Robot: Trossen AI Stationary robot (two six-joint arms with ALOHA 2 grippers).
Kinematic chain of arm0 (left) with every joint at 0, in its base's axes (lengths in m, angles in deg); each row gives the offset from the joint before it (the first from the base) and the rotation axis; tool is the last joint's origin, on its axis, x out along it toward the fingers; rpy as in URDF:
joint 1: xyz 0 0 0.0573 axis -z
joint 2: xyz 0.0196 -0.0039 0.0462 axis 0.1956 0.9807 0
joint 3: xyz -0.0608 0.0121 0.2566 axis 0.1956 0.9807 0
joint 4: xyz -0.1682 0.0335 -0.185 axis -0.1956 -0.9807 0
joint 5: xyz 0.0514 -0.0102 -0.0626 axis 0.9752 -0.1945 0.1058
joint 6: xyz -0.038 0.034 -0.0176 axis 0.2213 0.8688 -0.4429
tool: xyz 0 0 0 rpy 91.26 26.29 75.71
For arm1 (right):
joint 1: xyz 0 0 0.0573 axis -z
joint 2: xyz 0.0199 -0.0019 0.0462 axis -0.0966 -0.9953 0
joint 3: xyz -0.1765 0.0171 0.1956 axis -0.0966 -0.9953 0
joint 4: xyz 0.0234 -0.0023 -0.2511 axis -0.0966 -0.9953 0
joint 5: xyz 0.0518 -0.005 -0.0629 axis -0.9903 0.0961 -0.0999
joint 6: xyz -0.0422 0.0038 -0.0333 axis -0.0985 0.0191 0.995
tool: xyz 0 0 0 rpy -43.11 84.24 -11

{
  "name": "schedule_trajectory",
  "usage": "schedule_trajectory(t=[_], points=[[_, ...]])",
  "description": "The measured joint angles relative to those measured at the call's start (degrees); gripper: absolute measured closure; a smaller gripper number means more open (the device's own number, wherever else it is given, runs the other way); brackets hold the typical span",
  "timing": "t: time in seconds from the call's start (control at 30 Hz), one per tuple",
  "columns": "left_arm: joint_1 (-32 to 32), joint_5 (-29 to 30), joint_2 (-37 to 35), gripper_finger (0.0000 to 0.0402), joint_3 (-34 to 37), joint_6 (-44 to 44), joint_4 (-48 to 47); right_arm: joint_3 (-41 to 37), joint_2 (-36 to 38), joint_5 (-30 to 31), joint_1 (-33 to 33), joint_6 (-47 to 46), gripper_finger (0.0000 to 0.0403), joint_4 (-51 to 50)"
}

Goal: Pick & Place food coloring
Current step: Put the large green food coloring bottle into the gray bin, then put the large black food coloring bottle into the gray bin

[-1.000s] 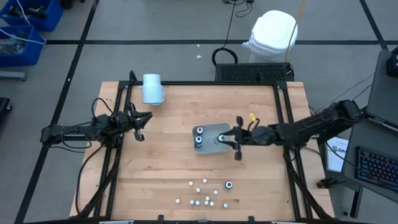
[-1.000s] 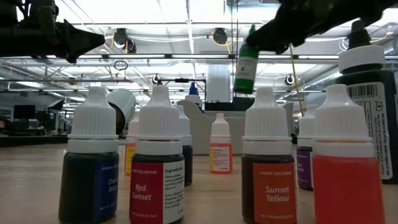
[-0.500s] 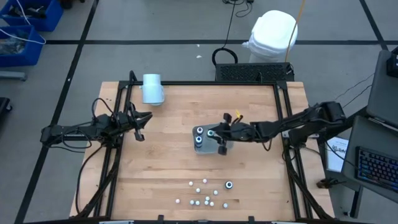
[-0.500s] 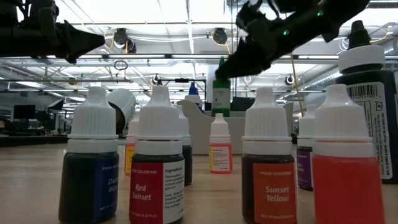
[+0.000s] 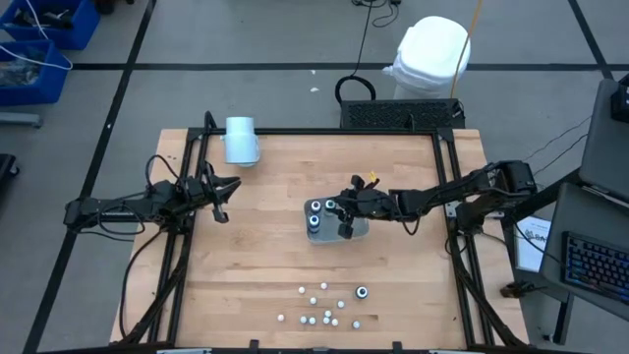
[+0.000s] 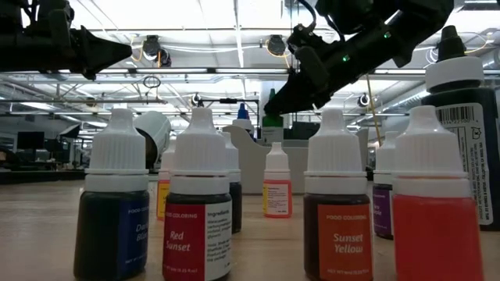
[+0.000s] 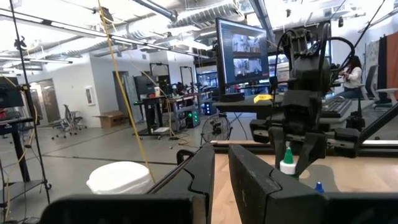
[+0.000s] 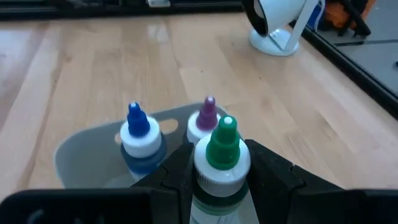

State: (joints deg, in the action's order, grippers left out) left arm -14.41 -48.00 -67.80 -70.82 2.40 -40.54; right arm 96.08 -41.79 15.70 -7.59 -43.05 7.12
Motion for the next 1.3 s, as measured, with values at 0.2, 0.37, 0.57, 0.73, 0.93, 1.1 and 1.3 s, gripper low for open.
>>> schedule_trajectory(t=[0.2, 0.37, 0.57, 0.73, 0.93, 1.1, 1.3], points=[[0.0, 0.0, 0.0, 0.0346, 0.0, 0.0, 0.0, -0.1, -3.2, -0.1, 0.5, -0.2, 0.0294, 1.2], [0.0, 0.0, 0.0, 0.0346, 0.0, 0.0, 0.1, 0.0, -6.3, 0.0, 1.6, -1.5, 0.0291, 2.7], [0.0, 0.5, 0.0, 0.0346, 0.0, 0.0, 0.0, 0.1, -7.3, 0.0, 2.0, -1.4, 0.0289, 4.1], [0.0, 0.6, 0.0, 0.0346, 0.0, 0.1, -0.1, 0.0, -7.3, 0.0, 2.0, -0.9, 0.0272, 4.9], [0.0, 0.6, 0.0, 0.0346, 0.0, 0.0, -0.1, -0.1, -7.5, 0.0, 2.0, -0.8, 0.0226, 5.6], [0.0, 0.6, 0.0, 0.0346, 0.0, 0.0, -0.1, -0.1, -6.4, 0.0, 2.0, 0.4, 0.0202, 6.9], [0.0, 0.6, 0.0, 0.0346, 0.0, 0.0, -0.1, -0.2, -1.8, 0.1, 1.7, 1.5, 0.0188, 5.1]])
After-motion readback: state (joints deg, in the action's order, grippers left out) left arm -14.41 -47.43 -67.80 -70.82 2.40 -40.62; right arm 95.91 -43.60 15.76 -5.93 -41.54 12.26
